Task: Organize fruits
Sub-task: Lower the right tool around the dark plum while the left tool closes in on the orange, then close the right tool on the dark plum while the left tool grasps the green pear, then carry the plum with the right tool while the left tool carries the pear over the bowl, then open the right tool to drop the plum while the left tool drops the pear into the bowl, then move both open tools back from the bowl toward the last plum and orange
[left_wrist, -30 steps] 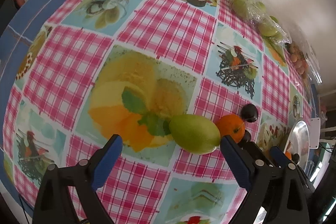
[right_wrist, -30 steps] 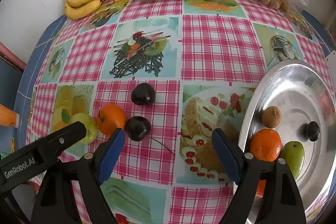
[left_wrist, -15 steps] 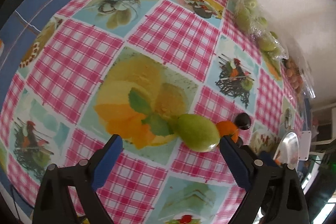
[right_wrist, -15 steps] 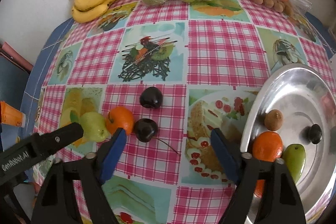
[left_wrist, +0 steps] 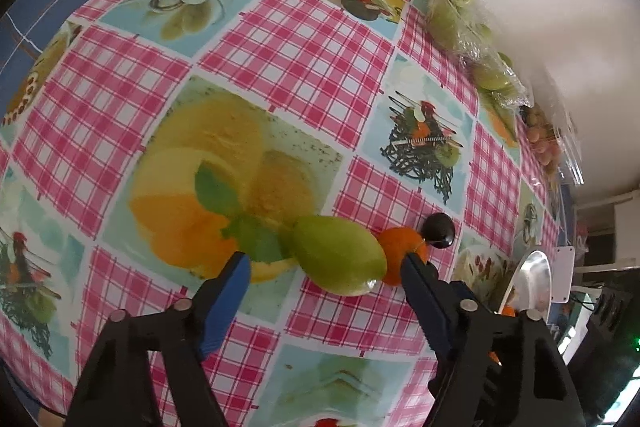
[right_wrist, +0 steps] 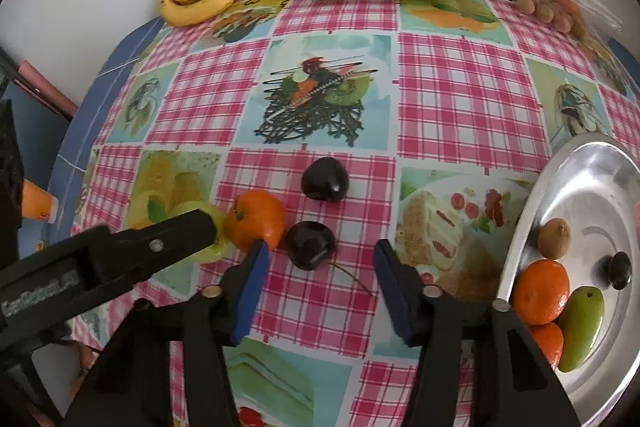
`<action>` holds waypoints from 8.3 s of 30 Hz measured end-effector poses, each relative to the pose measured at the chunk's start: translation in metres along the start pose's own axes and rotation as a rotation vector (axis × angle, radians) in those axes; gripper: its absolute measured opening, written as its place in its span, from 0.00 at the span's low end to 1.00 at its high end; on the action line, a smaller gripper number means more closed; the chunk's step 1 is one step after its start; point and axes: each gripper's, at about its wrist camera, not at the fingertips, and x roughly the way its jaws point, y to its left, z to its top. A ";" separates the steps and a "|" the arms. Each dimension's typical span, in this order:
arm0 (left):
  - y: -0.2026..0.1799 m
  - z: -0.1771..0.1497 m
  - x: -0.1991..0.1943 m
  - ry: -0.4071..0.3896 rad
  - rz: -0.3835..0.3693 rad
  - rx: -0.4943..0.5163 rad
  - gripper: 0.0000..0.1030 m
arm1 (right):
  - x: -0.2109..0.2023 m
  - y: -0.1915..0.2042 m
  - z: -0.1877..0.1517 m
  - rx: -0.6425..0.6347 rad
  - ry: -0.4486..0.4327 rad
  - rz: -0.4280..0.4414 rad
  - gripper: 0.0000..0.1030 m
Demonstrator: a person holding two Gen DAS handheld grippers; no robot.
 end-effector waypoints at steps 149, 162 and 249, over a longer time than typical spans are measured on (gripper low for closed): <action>-0.256 -0.106 0.065 -0.076 -0.029 0.747 0.49 | -0.100 -0.227 -0.027 0.448 -0.218 -0.114 0.26; -0.259 -0.112 0.074 -0.057 -0.013 0.765 0.49 | -0.090 -0.233 -0.030 0.480 -0.172 -0.124 0.26; -0.151 -0.061 0.033 -0.068 0.233 0.438 1.00 | -0.087 -0.197 -0.046 0.436 0.035 -0.285 0.99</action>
